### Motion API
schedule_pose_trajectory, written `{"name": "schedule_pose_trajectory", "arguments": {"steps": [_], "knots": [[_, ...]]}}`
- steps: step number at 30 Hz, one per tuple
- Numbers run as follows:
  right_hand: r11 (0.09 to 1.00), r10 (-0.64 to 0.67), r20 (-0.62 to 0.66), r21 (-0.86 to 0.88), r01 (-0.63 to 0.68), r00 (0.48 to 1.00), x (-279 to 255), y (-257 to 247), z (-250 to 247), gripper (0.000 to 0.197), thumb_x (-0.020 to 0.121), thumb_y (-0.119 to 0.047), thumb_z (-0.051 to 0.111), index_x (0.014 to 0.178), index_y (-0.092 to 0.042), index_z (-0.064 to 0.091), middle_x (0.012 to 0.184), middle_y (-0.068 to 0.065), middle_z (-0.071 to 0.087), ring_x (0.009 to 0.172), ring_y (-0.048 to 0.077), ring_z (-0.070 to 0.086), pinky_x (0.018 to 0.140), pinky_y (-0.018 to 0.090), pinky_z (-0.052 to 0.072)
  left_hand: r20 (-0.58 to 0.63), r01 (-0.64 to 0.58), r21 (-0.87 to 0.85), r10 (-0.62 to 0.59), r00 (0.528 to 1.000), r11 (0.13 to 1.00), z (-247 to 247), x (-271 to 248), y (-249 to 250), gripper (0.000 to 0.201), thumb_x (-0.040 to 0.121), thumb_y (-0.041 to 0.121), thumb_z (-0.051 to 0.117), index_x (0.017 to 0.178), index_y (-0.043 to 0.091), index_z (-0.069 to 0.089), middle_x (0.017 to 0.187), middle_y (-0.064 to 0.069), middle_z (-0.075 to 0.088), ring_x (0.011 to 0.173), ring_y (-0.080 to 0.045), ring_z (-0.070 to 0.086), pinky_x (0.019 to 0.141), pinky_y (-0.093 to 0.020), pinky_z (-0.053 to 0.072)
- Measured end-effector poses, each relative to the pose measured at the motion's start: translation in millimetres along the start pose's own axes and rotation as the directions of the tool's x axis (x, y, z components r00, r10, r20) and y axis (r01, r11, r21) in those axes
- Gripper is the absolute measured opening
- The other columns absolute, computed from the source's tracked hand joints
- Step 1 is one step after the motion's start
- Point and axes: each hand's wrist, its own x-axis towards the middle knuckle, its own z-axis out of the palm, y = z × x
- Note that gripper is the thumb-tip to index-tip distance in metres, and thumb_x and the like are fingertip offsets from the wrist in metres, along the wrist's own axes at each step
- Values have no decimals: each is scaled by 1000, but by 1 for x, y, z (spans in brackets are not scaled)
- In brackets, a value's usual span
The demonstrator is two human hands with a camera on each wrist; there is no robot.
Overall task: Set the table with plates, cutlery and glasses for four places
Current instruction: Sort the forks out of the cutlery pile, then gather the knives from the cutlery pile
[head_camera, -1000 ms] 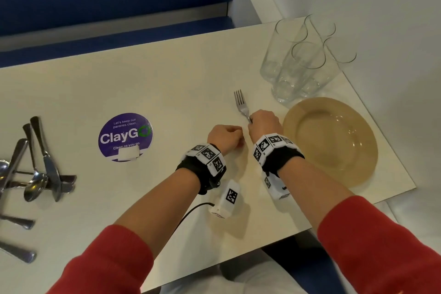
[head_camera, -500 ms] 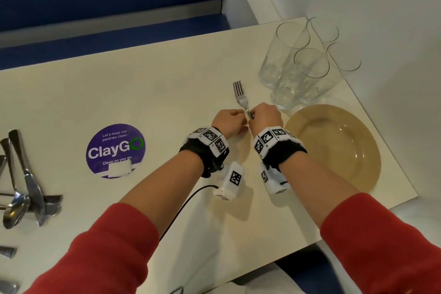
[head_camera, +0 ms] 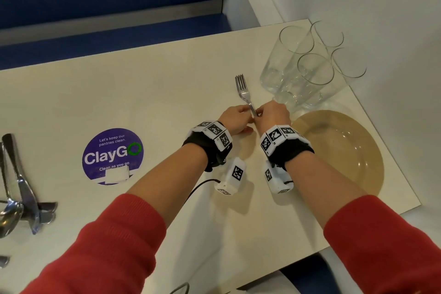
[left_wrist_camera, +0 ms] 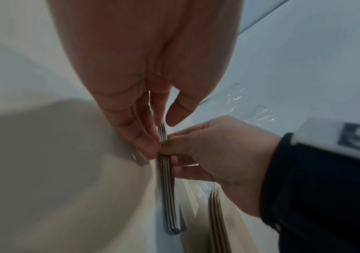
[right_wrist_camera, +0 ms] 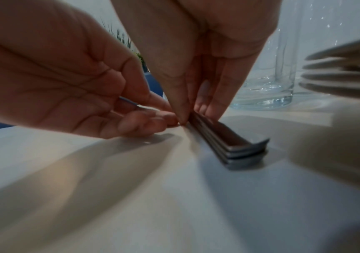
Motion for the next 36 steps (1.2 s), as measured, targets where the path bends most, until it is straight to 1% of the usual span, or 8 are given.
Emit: {"name": "schedule_pose_trajectory", "arguments": {"steps": [6,9,14,16,19,28,33,36], "knots": [[999,-13,-8,-36,12,1000,2,1,-2,21,87,-8,58,103,-8,71,102,16,70,95,31,65,73,29,48,51,-41,76,37,998,996,0,-11,-1,52,91,9,43,142,14,40,92,-7,59,66,-25,60,91,-40,54],[998,-26,-43,-63,23,999,-5,-4,-1,23,86,-10,59,106,-4,68,105,16,67,98,32,63,76,32,50,30,-68,68,66,997,995,-11,-26,-7,50,92,6,43,141,10,39,96,-9,56,59,-20,55,76,-34,55],[978,-201,-173,22,208,964,-35,-46,7,42,87,-18,59,129,-10,54,126,14,55,116,31,54,92,35,43,-206,-142,154,172,963,978,-66,-72,-16,38,87,12,51,124,15,57,84,2,61,76,-17,59,90,-35,53],[938,-303,-182,117,326,936,-56,-79,17,39,87,-19,59,125,-11,59,125,12,58,113,27,56,95,33,42,-323,-140,256,221,920,957,-102,-101,-20,34,85,15,55,118,19,60,89,4,64,81,-15,59,85,-28,52],[839,-478,-114,234,491,871,-97,-135,39,30,85,-17,61,114,-12,66,114,10,62,101,24,62,93,32,47,-428,-94,408,281,859,908,-163,-148,-29,32,85,17,59,117,22,61,102,3,65,90,-14,60,75,-21,46],[670,-742,194,197,715,642,-206,-287,132,24,88,-17,57,109,-13,68,107,6,64,96,19,61,89,27,45,-639,244,539,202,742,806,-357,-282,-108,19,85,15,62,103,14,67,105,-4,67,100,-22,62,87,-29,50],[651,-713,343,0,759,612,-234,-358,175,27,92,-12,51,114,-13,65,121,8,59,108,24,58,94,30,45,-641,328,531,117,759,781,-420,-315,-163,5,81,18,67,85,19,64,100,-4,68,90,-20,62,72,-25,46],[684,-644,386,-98,723,661,-241,-375,193,26,89,-14,56,114,-12,64,118,9,61,103,26,61,91,34,50,-627,307,529,120,770,791,-431,-313,-174,13,81,25,69,90,17,64,99,-5,67,84,-18,59,68,-24,42]]}}
